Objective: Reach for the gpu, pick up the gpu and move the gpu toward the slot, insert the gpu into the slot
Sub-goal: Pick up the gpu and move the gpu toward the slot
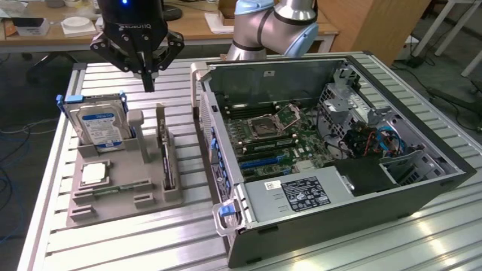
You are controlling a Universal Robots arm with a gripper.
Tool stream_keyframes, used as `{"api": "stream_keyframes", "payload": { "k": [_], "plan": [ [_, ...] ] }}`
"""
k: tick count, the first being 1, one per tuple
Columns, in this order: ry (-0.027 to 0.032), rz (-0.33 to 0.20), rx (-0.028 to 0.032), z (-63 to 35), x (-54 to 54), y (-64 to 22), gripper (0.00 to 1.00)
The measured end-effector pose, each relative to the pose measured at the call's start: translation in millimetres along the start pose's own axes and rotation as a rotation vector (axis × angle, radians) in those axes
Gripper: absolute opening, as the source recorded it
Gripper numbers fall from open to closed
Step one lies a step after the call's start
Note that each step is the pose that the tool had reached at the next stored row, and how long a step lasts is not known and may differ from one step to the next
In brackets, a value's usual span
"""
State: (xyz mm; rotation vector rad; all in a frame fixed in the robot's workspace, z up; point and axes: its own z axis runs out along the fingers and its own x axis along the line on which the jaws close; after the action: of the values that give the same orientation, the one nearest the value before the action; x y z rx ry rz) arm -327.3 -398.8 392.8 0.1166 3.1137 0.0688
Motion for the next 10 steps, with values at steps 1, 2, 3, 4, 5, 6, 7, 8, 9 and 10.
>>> {"api": "stream_keyframes", "payload": {
  "k": [1,2,3,4,5,6,7,8,9,10],
  "plan": [
    [0.0,0.0,0.0,0.0,0.0,0.0,0.11],
    [0.0,0.0,0.0,0.0,0.0,0.0,0.11],
    [0.0,0.0,0.0,0.0,0.0,0.0,0.17],
    [0.0,0.0,0.0,0.0,0.0,0.0,0.23],
    [0.0,0.0,0.0,0.0,0.0,0.0,0.29],
    [0.0,0.0,0.0,0.0,0.0,0.0,0.29],
    [0.0,0.0,0.0,0.0,0.0,0.0,0.35],
    [0.0,0.0,0.0,0.0,0.0,0.0,0.41],
    [0.0,0.0,0.0,0.0,0.0,0.0,0.41],
    [-0.0001,0.0,0.0,0.0,0.0,0.0,0.47]
  ]
}}
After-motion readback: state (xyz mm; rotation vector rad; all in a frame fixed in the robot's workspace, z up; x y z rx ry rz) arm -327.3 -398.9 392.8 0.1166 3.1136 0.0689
